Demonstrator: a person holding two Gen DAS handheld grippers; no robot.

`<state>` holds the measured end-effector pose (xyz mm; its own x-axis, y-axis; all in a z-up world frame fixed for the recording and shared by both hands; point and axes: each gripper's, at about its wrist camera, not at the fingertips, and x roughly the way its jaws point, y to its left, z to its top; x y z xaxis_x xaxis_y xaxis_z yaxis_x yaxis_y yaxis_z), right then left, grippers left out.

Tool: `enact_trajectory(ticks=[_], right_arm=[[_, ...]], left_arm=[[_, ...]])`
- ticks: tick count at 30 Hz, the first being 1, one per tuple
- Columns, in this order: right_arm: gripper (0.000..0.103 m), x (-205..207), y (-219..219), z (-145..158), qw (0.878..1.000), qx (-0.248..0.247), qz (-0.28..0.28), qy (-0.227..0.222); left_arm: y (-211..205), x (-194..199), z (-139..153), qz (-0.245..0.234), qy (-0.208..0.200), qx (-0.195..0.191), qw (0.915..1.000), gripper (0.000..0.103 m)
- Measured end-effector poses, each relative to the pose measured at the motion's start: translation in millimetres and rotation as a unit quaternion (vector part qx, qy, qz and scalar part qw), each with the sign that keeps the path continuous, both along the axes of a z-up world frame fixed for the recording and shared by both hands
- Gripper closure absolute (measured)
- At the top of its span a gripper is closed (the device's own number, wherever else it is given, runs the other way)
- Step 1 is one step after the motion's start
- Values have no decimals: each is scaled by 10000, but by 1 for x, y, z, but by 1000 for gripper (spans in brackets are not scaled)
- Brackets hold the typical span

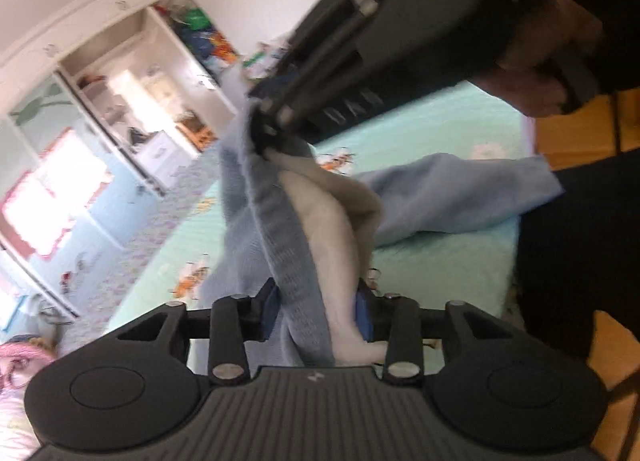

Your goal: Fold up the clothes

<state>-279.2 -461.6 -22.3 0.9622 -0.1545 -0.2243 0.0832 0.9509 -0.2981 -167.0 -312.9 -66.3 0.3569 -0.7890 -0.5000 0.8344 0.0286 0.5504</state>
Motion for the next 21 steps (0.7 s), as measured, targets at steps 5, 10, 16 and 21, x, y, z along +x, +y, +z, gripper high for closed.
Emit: enact_trajectory(ticks=[5,10,16,21], right_arm=[[97,4,-3,11,9994,300,61,-166],[97,28,-22,19,9965,783,45,-293],[96,43,-69,20,9656,2593,102,-175],[93,40,-69,19,9463,3194,458,-203]], left_arm=[[-7,7,8,57,274,-193,9994,59],[-4,16,22,194,894,-606,9940,76],[3,38,32,746,1397,-1246,9795,83],[10,56,41,1200,1807,-1770,9600,89]])
